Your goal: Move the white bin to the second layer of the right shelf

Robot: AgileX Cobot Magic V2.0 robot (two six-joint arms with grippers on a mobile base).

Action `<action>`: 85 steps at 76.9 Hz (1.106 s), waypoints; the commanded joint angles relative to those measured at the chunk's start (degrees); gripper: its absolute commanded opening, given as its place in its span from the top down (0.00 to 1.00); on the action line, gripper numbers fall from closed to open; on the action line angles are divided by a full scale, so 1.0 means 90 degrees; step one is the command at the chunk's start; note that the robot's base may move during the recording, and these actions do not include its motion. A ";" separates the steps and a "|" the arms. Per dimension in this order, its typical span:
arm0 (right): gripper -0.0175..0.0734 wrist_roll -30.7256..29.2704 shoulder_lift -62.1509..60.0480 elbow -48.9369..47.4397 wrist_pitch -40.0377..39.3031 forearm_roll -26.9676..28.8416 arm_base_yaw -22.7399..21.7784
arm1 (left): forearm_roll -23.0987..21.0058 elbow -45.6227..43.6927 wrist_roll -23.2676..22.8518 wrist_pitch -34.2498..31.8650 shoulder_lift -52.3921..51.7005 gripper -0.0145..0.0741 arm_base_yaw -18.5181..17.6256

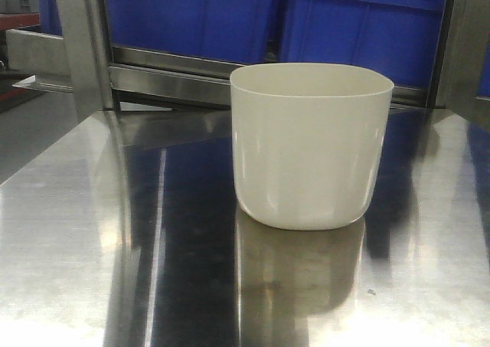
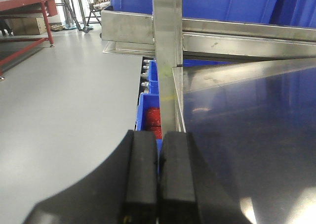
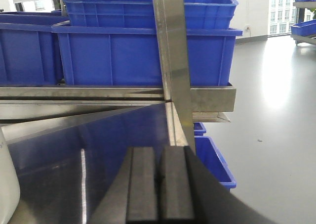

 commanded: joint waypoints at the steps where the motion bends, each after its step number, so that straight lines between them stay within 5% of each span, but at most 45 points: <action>1: 0.75 -0.0037 -0.0126 -0.0102 -0.0589 -0.0065 -0.0018 | 0.0000 0.0234 -0.0020 -0.0544 -0.0090 0.74 -0.0029; 85: 0.75 -0.0037 -0.0126 -0.0102 -0.0648 -0.0065 -0.0018 | 0.0000 0.0234 -0.0020 -0.0544 -0.0090 0.74 -0.0029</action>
